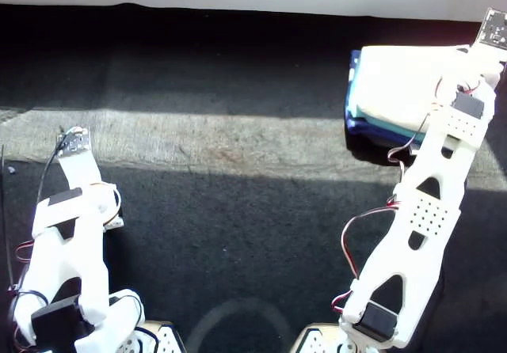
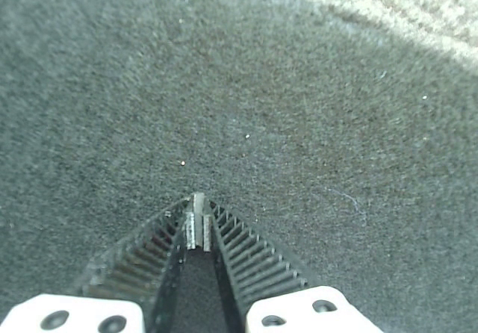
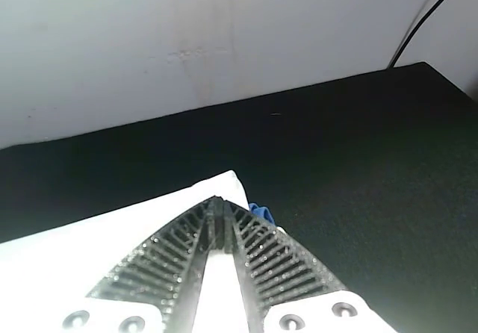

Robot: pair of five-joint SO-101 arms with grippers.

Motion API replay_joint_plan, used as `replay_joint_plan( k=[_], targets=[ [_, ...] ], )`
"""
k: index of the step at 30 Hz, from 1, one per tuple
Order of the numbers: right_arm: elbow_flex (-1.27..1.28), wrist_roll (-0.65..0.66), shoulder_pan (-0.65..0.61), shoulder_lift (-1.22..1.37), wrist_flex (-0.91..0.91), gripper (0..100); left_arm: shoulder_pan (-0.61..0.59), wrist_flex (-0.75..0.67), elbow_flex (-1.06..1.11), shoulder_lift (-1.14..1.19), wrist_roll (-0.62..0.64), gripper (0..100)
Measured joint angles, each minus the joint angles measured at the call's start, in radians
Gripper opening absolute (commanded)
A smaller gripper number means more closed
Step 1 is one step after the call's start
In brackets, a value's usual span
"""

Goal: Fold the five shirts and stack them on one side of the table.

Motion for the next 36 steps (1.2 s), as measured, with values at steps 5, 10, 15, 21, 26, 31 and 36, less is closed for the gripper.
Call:
replay_joint_plan(
  k=[5, 10, 15, 21, 26, 31, 36],
  targets=[
    [-0.002, 0.0, 0.003, 0.006, 0.0, 0.5, 0.002, 0.0, 0.0, 0.0, 0.0, 1],
    [-0.061, 0.0, 0.005, -0.006, 0.04, 0.5, 0.003, 0.0, 0.0, 0.0, 0.0, 1],
    [-0.114, -0.003, 0.005, -0.091, 0.058, 0.5, 0.005, 0.0, 0.0, 0.0, 0.0, 1],
    [-0.123, -0.009, -0.008, -0.213, 0.236, 0.5, 0.005, 0.0, 0.0, 0.0, 0.0, 1],
    [-0.123, -0.009, -0.071, -0.336, 0.563, 0.5, 0.005, 0.0, 0.0, 0.0, 0.0, 1],
    [-0.124, -0.009, -0.158, -0.408, 0.801, 0.5, 0.005, 0.0, 0.0, 0.0, 0.0, 1],
    [-0.124, -0.009, -0.241, -0.411, 0.982, 0.5, 0.005, 0.0, 0.0, 0.0, 0.0, 1]
  ],
)
